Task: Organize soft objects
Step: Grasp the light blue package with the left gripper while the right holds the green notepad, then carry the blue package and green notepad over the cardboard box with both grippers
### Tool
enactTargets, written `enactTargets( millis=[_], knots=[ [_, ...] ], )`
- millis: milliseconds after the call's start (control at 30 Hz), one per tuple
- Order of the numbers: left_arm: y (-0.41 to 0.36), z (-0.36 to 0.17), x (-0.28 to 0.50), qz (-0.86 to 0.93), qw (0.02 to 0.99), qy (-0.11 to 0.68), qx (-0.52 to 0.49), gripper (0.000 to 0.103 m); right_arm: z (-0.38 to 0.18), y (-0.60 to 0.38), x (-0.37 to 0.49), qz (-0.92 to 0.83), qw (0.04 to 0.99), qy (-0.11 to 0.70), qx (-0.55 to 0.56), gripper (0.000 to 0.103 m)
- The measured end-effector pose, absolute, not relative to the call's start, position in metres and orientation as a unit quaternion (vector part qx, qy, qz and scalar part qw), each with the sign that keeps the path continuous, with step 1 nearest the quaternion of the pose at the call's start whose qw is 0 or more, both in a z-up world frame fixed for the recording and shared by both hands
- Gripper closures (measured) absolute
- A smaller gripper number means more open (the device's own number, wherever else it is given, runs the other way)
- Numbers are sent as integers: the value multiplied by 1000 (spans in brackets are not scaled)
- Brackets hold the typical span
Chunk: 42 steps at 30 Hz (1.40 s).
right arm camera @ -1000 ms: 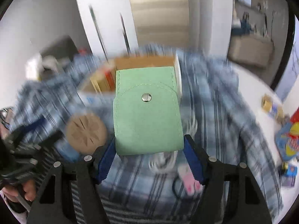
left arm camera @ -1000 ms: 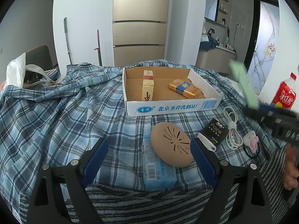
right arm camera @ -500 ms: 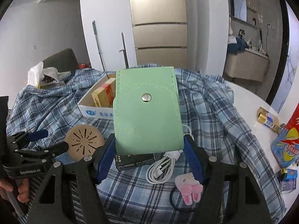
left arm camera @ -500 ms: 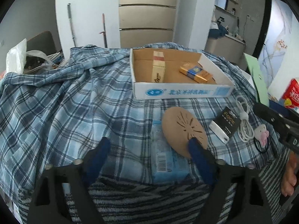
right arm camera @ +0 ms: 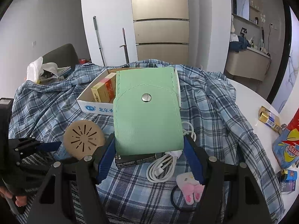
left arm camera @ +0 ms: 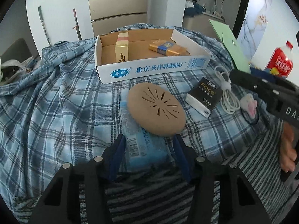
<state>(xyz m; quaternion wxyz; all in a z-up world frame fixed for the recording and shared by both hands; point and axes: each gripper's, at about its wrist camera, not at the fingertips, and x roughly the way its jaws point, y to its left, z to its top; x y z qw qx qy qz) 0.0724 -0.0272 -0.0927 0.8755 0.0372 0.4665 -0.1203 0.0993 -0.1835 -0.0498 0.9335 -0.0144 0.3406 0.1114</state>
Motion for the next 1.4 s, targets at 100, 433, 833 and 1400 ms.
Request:
enactTargets(
  millis=[100,433,833,1400],
  knots=[
    [-23,-99,79,-111,868,484,27,49,-50,-184,99,110,934,341,-14,34],
    [-20,-94,75,-102,878,467,28,62,-52,-187,102,108,931,348,-15,34],
    [-12,-40,30,-121,951,285,21,63,-47,-188,94,109,939,326,-6,34],
    [-19,-16,-7,-156,976,143,54,63,-28,-183,65,127,965,229,-21,34]
  ],
)
